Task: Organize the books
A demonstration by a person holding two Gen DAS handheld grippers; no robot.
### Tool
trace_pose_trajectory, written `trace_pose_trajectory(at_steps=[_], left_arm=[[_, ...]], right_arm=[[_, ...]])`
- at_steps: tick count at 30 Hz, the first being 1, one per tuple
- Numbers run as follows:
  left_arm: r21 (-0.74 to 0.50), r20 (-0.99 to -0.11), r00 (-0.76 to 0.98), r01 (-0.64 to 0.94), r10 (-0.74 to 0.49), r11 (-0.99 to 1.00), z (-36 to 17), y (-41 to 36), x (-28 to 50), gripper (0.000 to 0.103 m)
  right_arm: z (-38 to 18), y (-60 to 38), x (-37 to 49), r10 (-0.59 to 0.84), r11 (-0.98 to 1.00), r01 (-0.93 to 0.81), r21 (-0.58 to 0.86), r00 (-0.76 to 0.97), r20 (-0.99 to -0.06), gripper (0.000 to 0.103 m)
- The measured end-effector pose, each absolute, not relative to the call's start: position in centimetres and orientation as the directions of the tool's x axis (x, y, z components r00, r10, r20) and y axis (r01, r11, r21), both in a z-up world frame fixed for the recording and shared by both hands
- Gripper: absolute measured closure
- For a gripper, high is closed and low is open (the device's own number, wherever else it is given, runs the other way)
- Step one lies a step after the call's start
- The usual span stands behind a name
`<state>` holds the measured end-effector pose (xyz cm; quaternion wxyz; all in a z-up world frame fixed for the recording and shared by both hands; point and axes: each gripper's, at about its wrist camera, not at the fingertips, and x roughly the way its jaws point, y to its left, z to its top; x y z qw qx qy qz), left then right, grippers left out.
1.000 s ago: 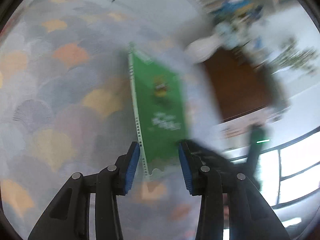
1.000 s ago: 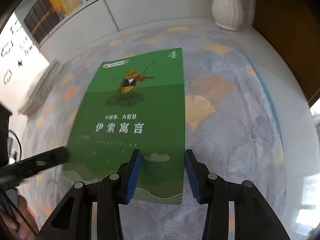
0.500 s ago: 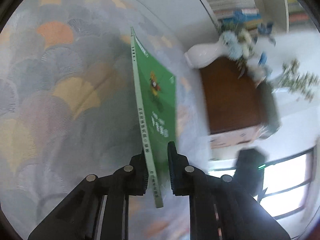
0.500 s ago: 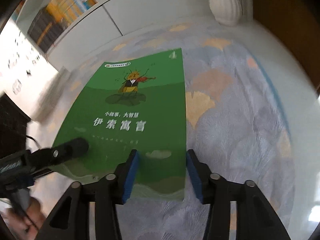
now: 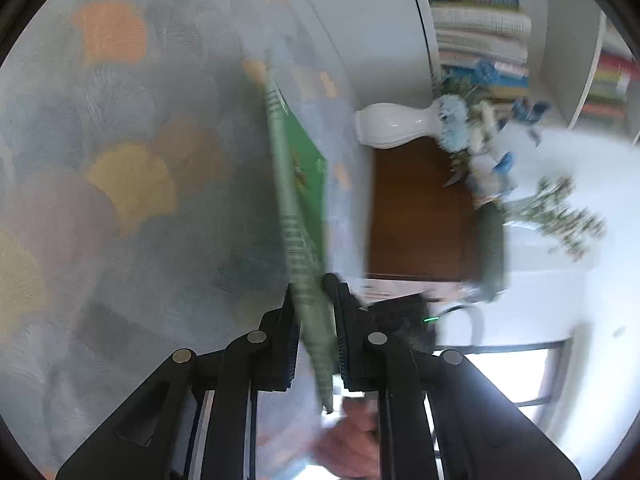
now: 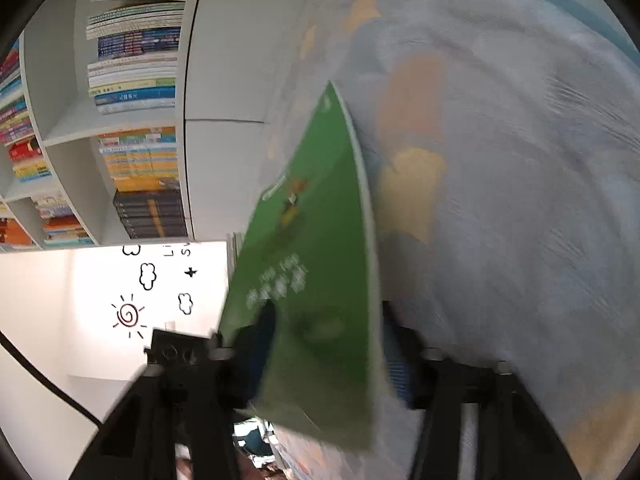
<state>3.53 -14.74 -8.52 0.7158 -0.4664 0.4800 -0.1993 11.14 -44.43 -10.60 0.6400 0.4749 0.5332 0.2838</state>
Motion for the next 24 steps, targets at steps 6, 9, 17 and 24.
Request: trace_pose_trajectory(at_steps=[6, 9, 17, 24], left_arm=[[-0.658, -0.704, 0.417, -0.079, -0.575, 0.748, -7.1, -17.9, 2.6, 0.089], [-0.586, -0.75, 0.412, -0.05, -0.517, 0.809, -6.0, -18.6, 2.1, 0.087], [-0.492, -0.78, 0.419, 0.05, -0.466, 0.869, -3.1, -17.9, -0.4, 0.085], [-0.537, -0.732, 0.455, 0.073, -0.507, 0.841, 0.3, -12.1, -2.6, 0.085]], right_arm=[[-5.9, -41.1, 10.9, 0.739, 0.658, -0.087, 0.748, 0.266, -0.619, 0.077], [-3.0, -38.8, 9.7, 0.625, 0.781, -0.247, 0.574, 0.295, -0.723, 0.077], [1.1, -35.3, 5.4, 0.508, 0.828, -0.456, 0.327, 0.363, -0.781, 0.077], [4.2, -31.6, 3.1, 0.502, 0.831, -0.468, 0.302, 0.398, -0.768, 0.077]])
